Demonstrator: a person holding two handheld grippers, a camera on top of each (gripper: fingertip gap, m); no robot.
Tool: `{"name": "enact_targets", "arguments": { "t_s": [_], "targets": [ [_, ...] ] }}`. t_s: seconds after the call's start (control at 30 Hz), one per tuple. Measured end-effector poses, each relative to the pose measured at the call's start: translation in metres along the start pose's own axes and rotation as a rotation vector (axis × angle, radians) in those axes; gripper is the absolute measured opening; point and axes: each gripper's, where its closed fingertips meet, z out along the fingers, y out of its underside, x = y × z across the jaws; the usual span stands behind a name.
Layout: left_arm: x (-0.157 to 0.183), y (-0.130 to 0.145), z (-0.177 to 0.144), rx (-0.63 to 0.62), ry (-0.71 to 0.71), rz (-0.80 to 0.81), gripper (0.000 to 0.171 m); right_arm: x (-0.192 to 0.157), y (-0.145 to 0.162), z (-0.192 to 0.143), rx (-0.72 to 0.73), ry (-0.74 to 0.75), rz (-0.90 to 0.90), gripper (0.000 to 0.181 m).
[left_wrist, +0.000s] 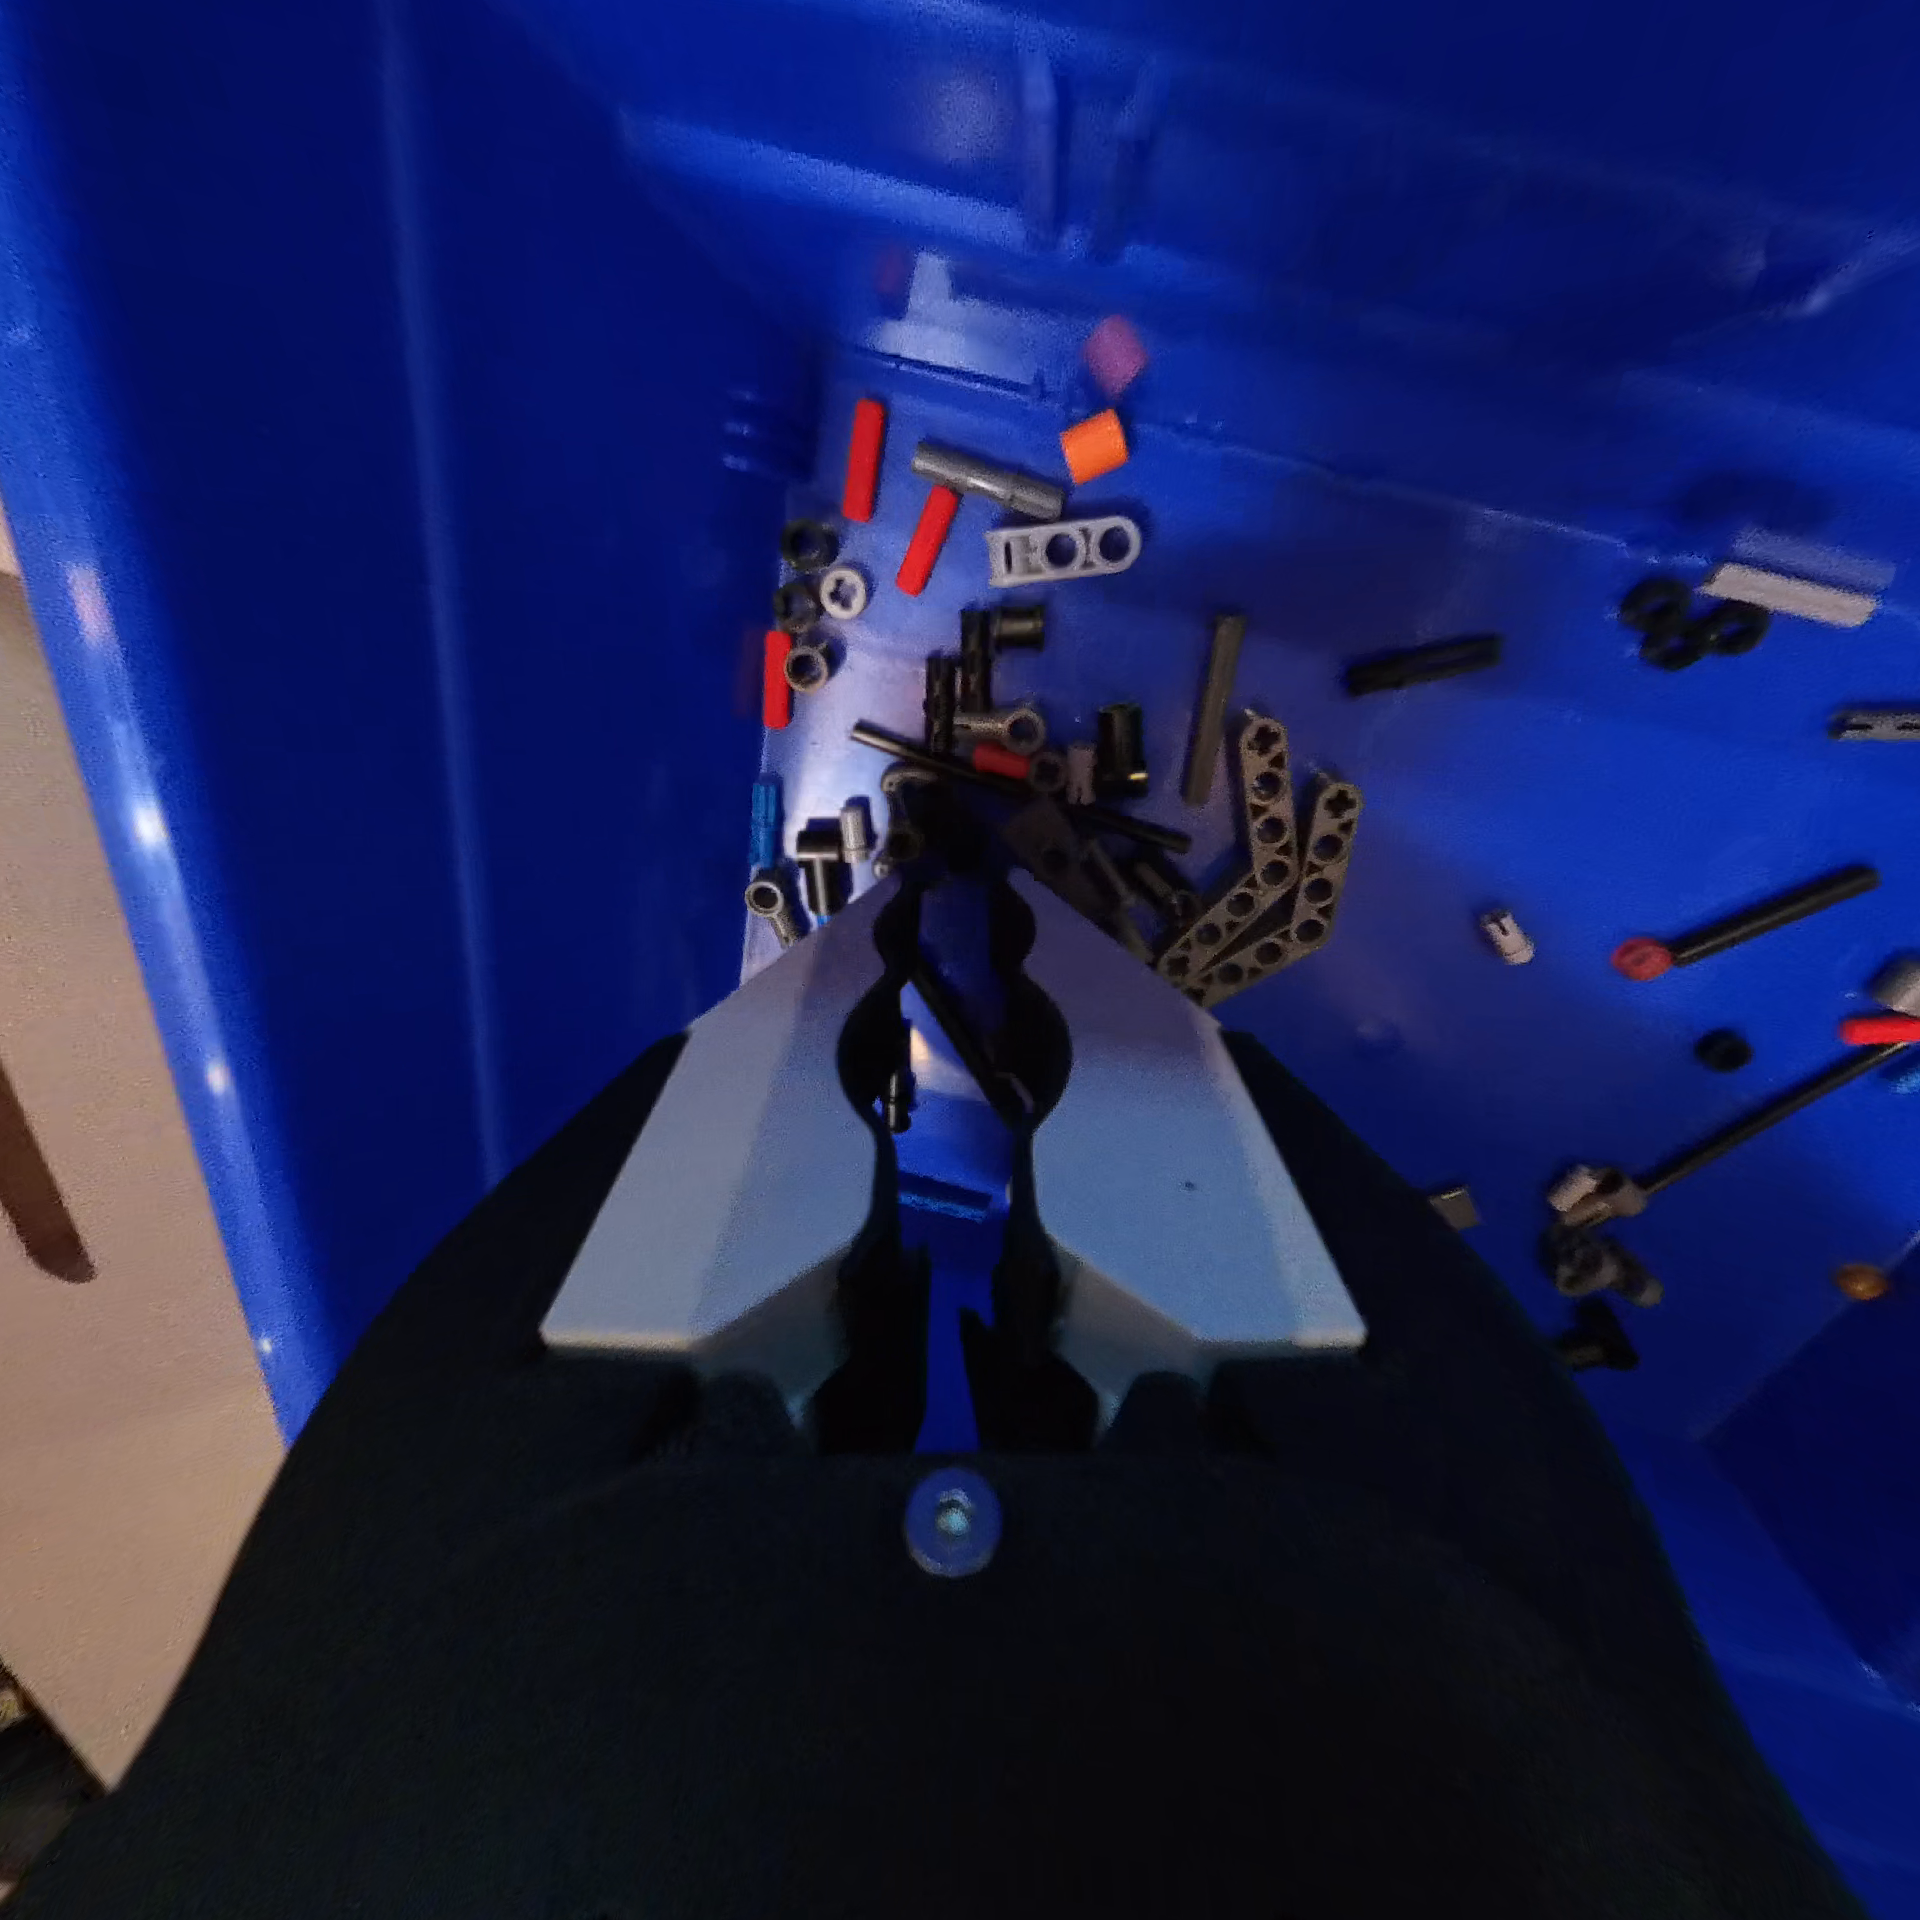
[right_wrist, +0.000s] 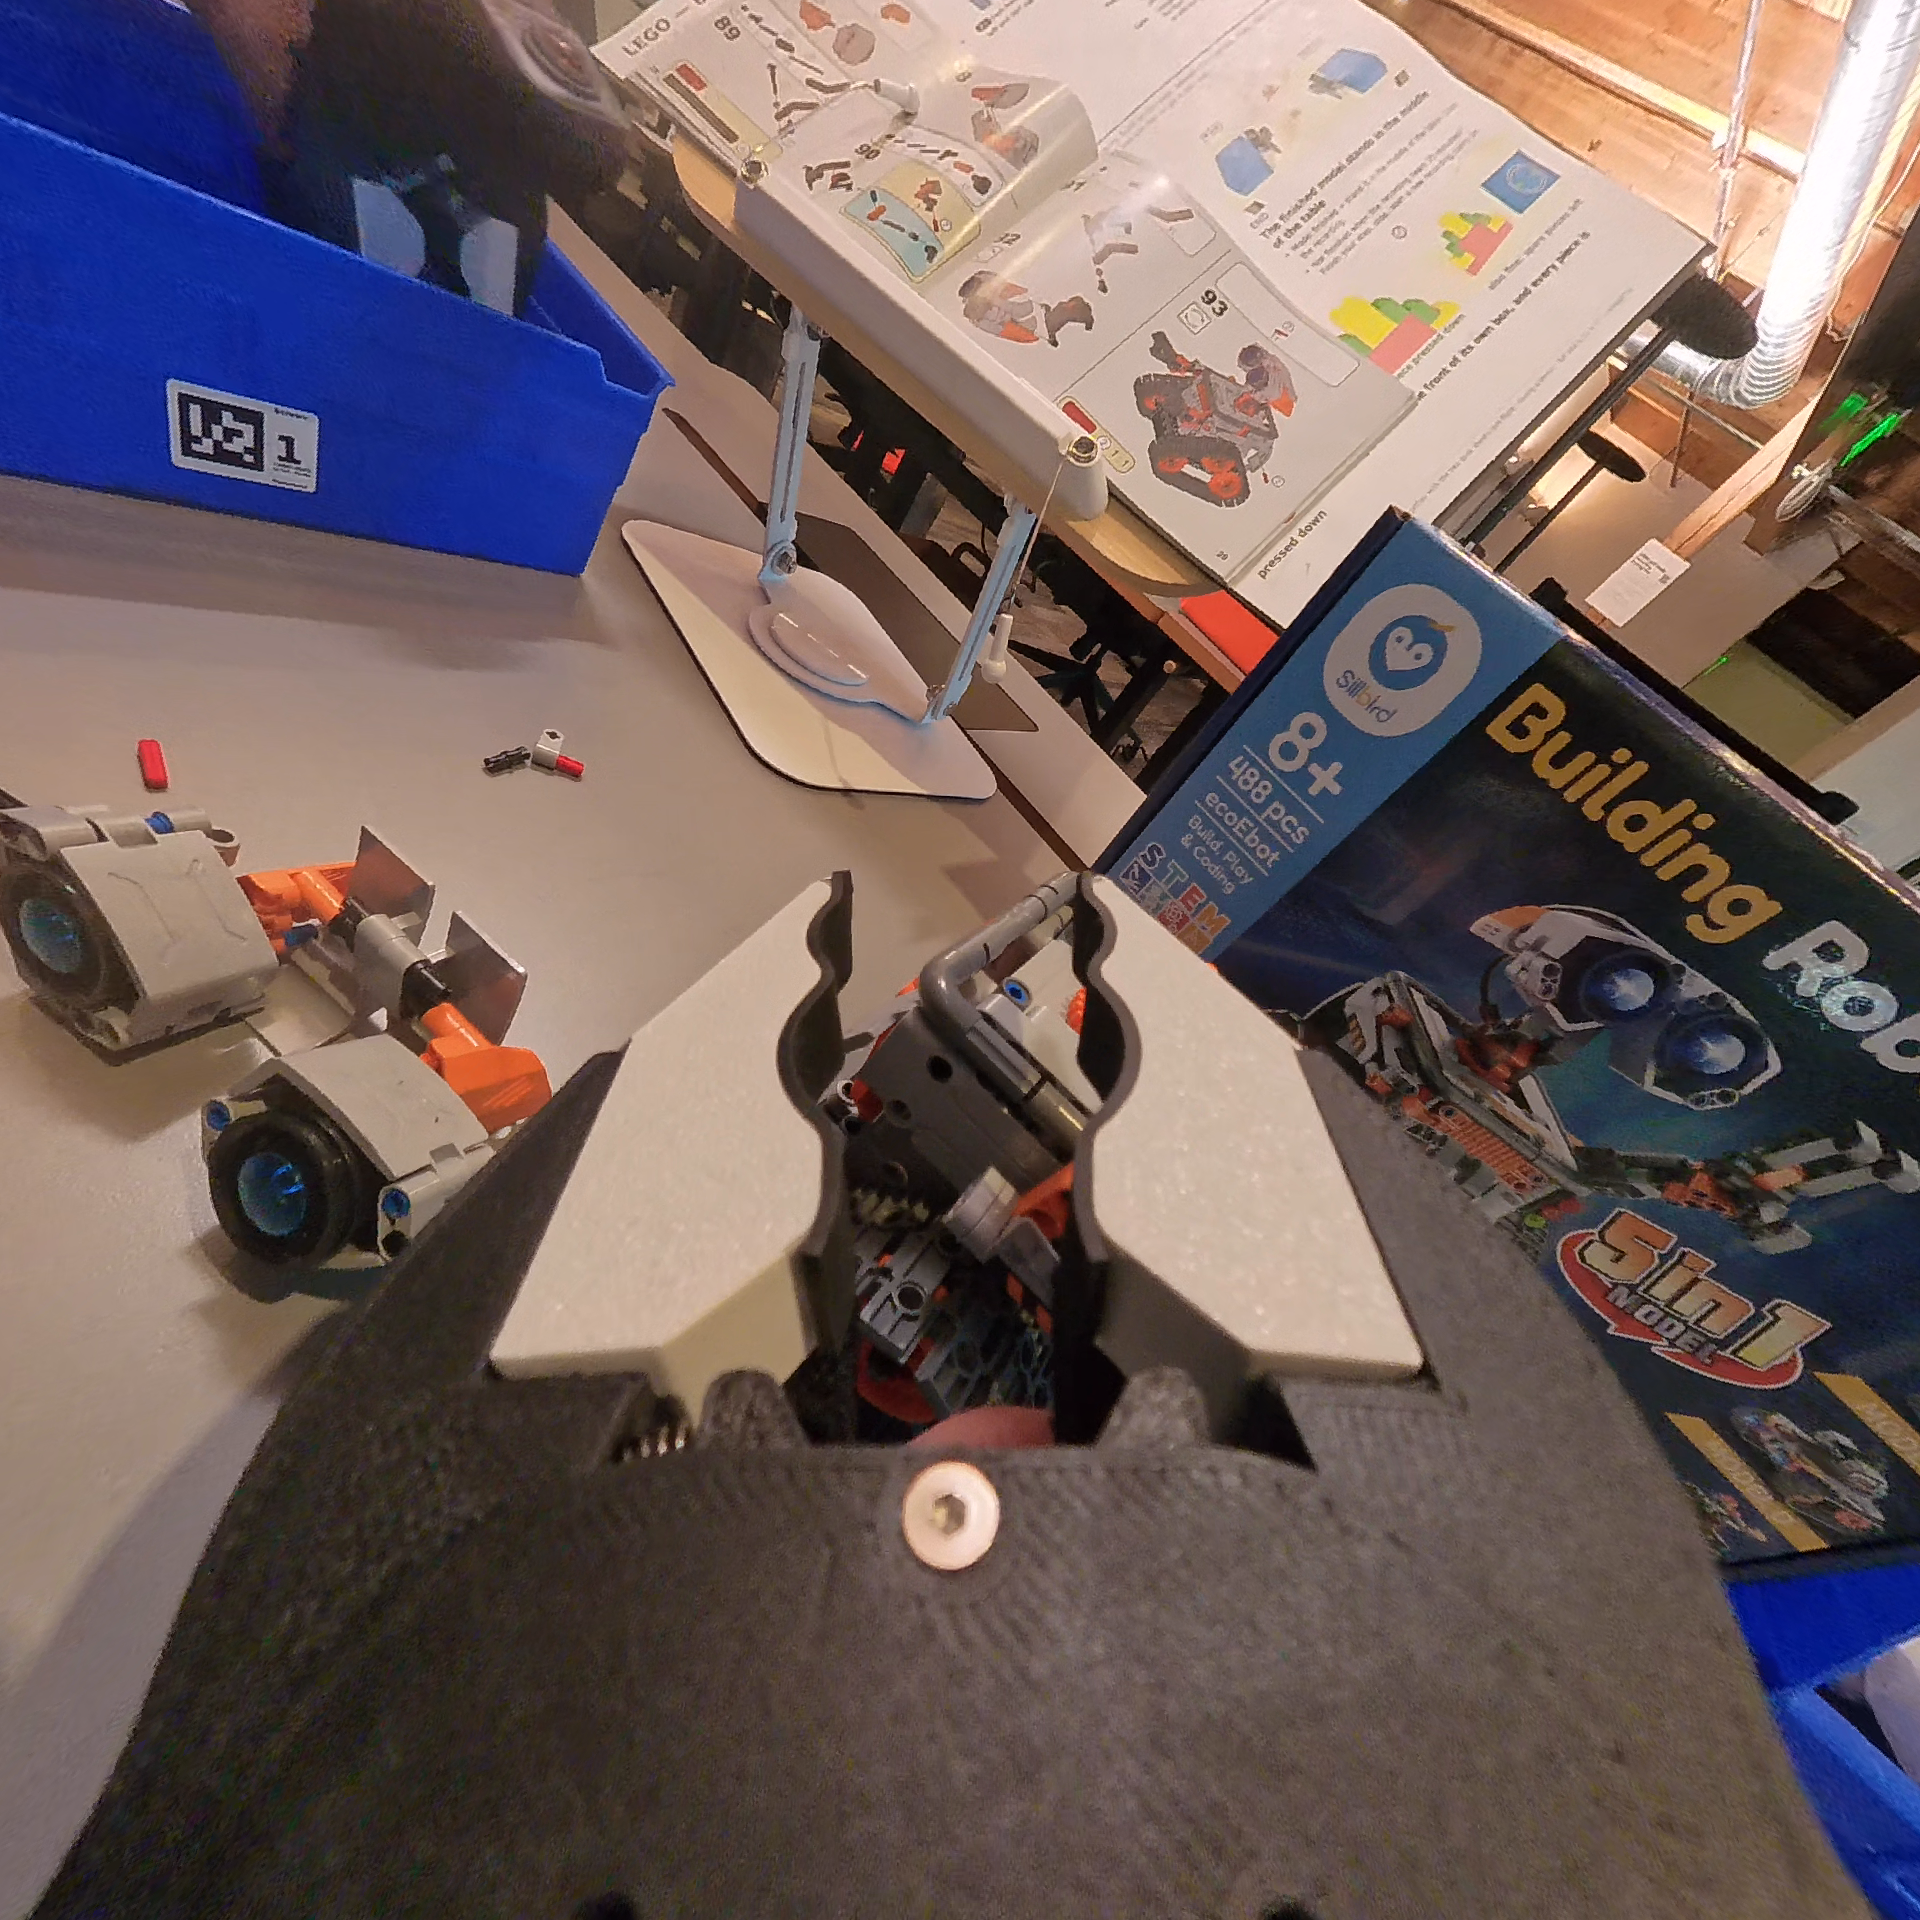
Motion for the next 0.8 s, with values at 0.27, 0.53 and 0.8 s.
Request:
{"name": "enact_targets", "arguments": {
  "t_s": [0.27,0.53,0.8],
  "targets": [
    [-0.003,-0.014,0.001,0.064,0.016,-0.057,0.017,0.002,-0.001,-0.002,0.006,-0.002,0.008,0.04],
    [-0.006,-0.021,0.003,0.084,-0.025,-0.043,0.016,0.002,-0.001,-0.001,0.007,-0.005,0.007,0.041],
    [-0.008,-0.022,-0.002,0.1,-0.07,-0.05,0.006,0.002,-0.002,-0.002,0.008,-0.003,0.002,0.041]
  ]
}}
